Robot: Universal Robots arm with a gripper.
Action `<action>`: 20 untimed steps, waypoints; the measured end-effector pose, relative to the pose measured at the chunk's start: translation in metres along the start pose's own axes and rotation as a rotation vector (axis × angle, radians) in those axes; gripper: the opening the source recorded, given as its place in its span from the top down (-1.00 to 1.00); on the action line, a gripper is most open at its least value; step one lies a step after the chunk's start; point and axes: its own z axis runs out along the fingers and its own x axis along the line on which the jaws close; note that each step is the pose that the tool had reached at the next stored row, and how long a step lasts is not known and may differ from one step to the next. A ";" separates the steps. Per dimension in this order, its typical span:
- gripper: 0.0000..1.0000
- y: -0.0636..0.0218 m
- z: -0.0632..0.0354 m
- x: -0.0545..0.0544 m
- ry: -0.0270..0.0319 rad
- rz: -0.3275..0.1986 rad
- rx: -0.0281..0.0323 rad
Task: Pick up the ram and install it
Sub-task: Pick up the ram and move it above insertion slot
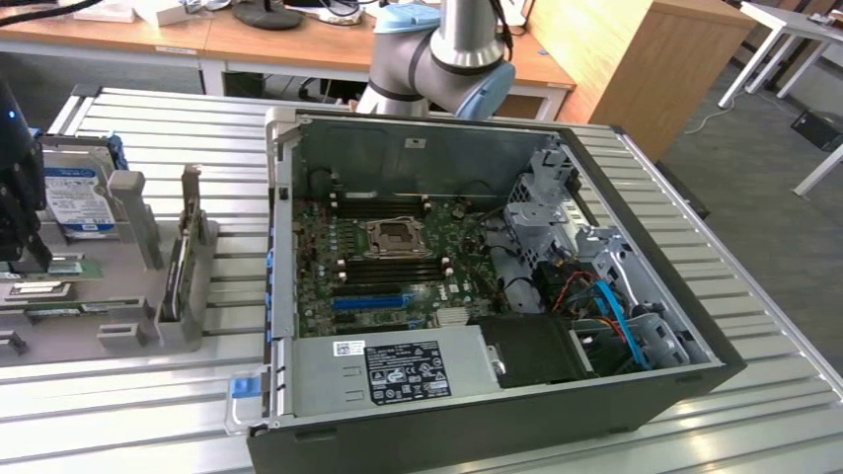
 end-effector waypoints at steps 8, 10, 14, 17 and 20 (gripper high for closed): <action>0.76 0.0009 -0.0215 0.000 0.0000 0.000 0.0000; 0.76 0.0011 -0.0262 -0.001 0.0000 0.000 0.0000; 0.76 0.0015 -0.0349 -0.001 0.0001 0.000 -0.0001; 0.76 0.0018 -0.0423 -0.001 0.0000 0.000 0.0000; 0.76 0.0020 -0.0498 -0.001 0.0001 0.000 -0.0001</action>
